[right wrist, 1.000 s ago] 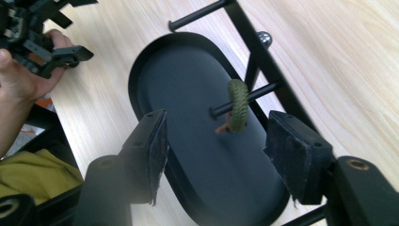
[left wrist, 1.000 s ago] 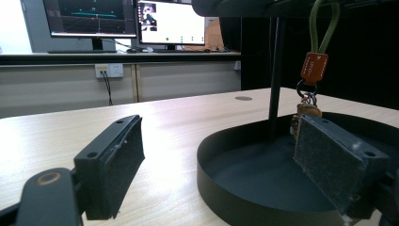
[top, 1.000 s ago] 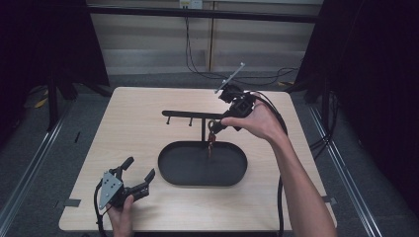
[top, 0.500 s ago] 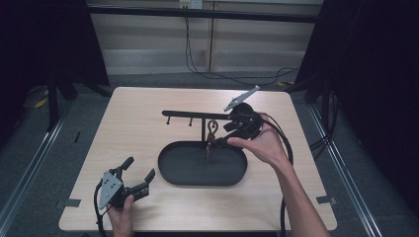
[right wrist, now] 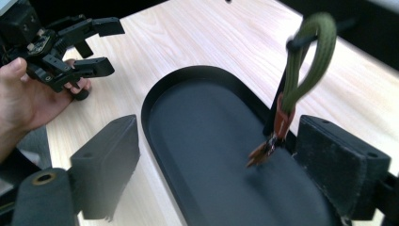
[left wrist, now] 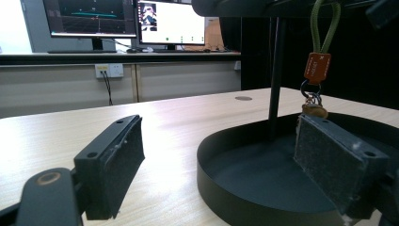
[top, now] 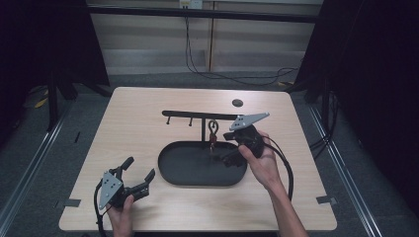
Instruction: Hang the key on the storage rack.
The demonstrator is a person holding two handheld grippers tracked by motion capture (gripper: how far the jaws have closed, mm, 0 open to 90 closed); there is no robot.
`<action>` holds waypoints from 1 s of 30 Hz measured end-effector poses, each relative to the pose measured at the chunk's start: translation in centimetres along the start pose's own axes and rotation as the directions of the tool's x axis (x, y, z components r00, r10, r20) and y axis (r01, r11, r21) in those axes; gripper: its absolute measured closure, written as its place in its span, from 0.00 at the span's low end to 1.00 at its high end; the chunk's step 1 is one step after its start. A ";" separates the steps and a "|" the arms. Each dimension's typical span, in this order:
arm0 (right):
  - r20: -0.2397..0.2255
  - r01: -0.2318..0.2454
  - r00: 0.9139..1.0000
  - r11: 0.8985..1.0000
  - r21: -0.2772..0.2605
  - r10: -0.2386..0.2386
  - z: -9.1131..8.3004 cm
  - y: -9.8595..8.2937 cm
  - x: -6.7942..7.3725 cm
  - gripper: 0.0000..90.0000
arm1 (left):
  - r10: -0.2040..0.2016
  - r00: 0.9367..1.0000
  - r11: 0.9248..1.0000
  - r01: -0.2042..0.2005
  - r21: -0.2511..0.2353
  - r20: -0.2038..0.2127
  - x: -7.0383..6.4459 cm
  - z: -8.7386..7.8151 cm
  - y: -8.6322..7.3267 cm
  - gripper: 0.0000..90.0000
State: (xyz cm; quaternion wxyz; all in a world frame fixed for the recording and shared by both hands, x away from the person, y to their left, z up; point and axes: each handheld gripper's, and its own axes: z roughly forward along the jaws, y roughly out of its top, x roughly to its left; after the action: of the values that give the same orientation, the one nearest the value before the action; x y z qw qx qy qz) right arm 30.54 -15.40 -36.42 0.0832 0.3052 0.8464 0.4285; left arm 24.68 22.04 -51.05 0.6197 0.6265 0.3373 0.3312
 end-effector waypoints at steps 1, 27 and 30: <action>-0.015 -0.016 1.000 1.000 -0.015 0.016 0.1 -1.1 -0.1 0.16 | 0.001 1.000 1.000 -0.001 0.001 0.000 0.0 0.0 0.0 0.18; 0.211 -0.069 0.965 0.925 -0.374 0.157 2.0 -15.2 -0.5 0.21 | 0.001 1.000 1.000 -0.001 0.001 0.000 0.0 0.0 0.0 0.18; 0.227 -0.071 0.957 0.905 -0.419 0.180 2.2 -16.1 -0.4 0.21 | -0.001 1.000 1.000 0.001 0.000 0.000 0.0 0.0 0.0 0.18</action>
State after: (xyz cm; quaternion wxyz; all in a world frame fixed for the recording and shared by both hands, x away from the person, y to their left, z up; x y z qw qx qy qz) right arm 24.61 -21.30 -50.32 0.2274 0.3890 0.6987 0.5556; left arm 24.68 22.03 -51.05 0.6200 0.6263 0.3373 0.3310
